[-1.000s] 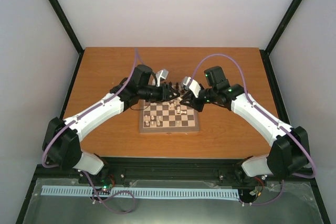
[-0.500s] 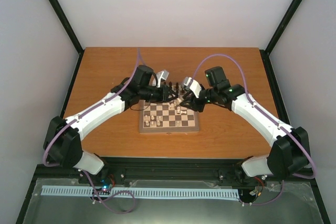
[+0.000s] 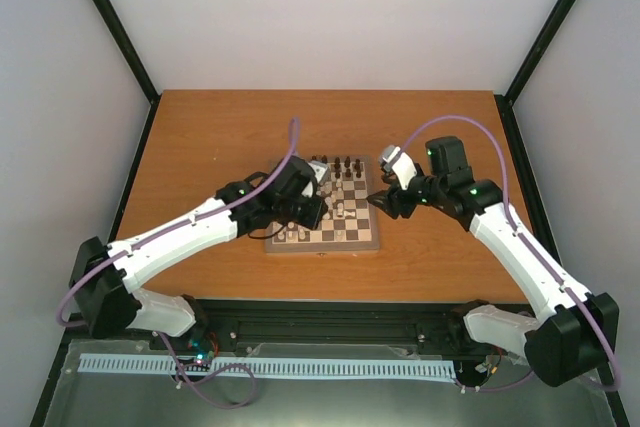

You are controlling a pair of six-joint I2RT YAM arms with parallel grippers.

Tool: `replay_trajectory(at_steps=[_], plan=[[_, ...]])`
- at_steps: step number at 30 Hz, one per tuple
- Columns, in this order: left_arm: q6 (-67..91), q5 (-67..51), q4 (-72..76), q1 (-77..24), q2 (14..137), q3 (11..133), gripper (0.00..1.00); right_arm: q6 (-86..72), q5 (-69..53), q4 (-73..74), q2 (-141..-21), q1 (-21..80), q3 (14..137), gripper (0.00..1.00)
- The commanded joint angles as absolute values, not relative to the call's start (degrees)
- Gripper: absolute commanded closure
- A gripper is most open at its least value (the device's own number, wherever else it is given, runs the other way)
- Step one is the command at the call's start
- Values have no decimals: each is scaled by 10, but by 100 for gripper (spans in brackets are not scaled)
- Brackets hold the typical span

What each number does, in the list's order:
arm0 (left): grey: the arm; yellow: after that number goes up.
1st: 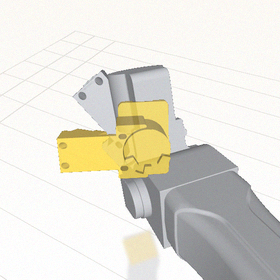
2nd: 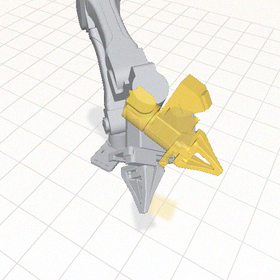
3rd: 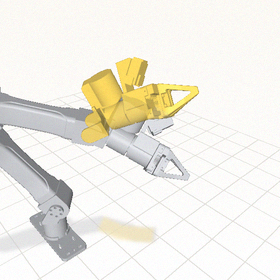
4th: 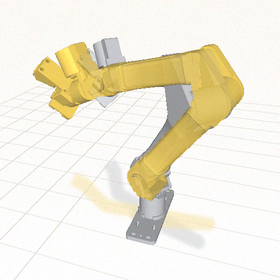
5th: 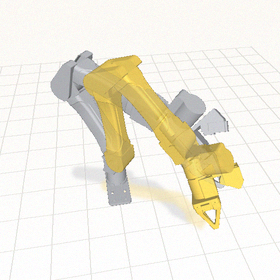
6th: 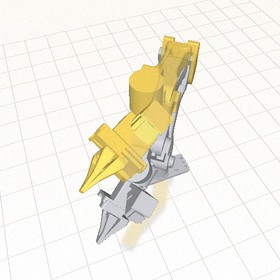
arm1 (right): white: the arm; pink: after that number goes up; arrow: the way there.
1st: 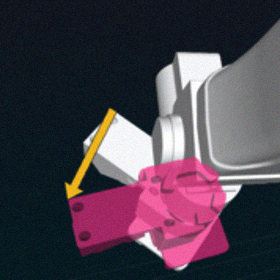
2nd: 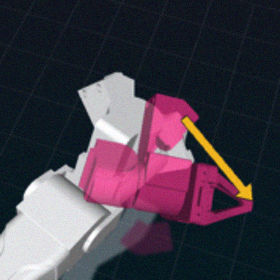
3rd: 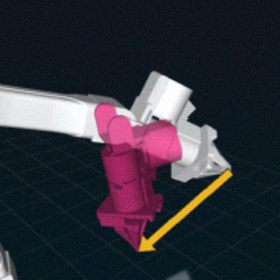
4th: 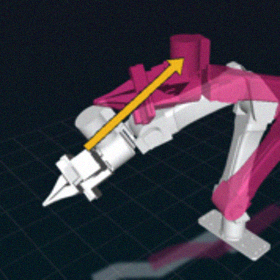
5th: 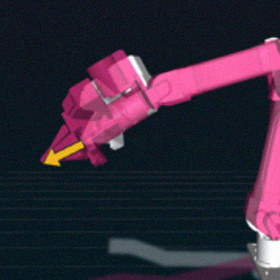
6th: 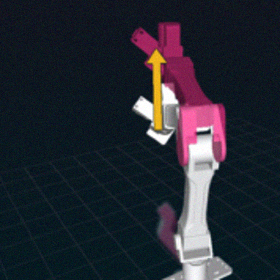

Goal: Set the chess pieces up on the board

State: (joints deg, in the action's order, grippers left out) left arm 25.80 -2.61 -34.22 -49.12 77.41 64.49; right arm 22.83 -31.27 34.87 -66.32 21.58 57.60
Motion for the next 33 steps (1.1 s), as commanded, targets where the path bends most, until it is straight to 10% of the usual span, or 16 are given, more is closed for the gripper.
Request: replay_trajectory(at_steps=[1,33], plan=[[222,110,-393,-540,784,655,94,202,-268,304,-644,188,523,32],[203,104,-297,-566,889,595,94,237,-260,287,-621,165,495,31]])
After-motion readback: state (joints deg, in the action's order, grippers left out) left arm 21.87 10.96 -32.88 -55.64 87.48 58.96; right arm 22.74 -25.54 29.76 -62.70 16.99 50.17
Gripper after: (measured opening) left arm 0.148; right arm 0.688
